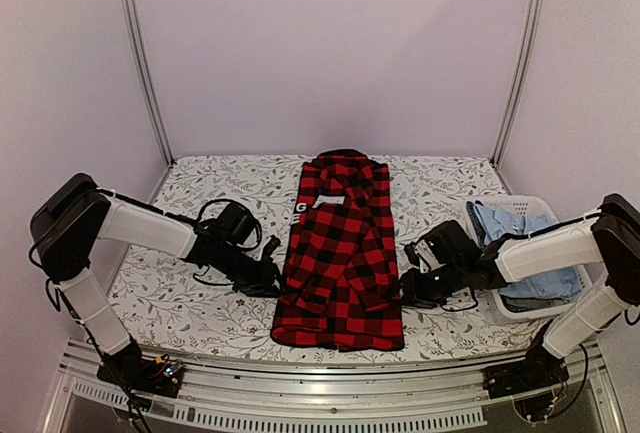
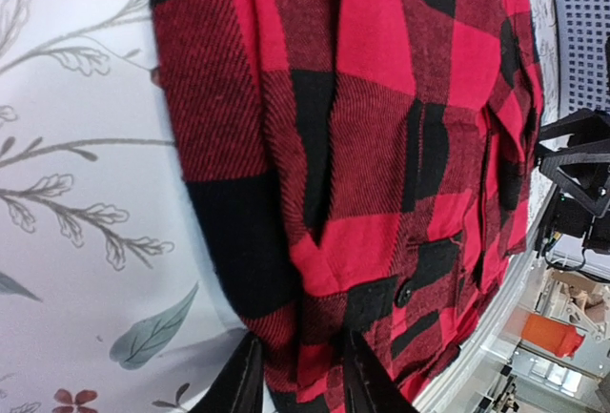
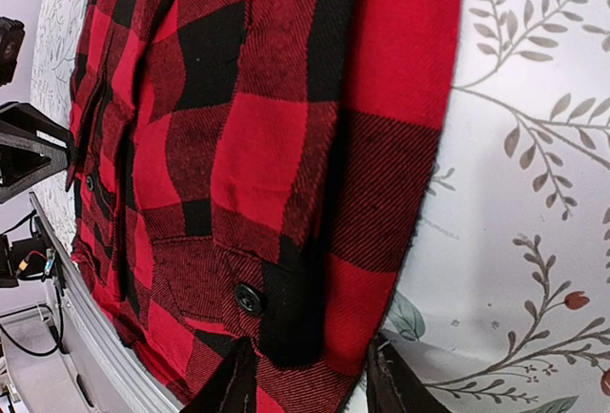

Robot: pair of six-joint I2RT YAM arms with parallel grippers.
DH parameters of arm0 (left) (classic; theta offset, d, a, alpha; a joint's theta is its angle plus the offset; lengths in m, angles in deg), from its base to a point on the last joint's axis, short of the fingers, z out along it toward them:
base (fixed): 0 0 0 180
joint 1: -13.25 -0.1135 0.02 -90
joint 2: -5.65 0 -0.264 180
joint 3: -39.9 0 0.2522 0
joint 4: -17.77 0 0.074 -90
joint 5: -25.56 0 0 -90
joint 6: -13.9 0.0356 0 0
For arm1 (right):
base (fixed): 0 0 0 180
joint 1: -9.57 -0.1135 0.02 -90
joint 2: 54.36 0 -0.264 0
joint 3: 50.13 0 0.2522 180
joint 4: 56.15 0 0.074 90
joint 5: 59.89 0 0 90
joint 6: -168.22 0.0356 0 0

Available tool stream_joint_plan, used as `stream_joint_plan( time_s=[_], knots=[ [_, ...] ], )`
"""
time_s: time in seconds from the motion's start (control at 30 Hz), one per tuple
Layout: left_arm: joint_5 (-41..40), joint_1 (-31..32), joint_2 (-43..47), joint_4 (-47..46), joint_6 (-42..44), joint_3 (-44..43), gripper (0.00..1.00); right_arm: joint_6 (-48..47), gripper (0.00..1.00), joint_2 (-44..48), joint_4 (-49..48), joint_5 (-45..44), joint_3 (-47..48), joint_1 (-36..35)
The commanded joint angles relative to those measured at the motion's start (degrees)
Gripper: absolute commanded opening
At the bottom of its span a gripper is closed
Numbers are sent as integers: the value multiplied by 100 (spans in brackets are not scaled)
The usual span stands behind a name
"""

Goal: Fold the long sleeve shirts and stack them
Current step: Pick up the rectangle-folded shirt from the center of the board.

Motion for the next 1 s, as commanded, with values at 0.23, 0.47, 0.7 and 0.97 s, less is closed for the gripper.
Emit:
stream_joint_plan(
  time_s=[0.23, 0.47, 0.7, 0.97],
  knots=[
    [-271, 233, -159, 406, -189, 95, 25, 107, 28, -173, -107, 194, -202, -22],
    [-362, 285, -99, 496, -325, 153, 26, 139, 22, -159, -165, 246, -245, -26],
    [-364, 374, -15, 408, -473, 261, 34, 178, 17, -132, -347, 257, -295, -26],
    [-460, 400, -62, 420, -536, 308, 24, 203, 15, -132, -440, 268, -322, -26]
  ],
)
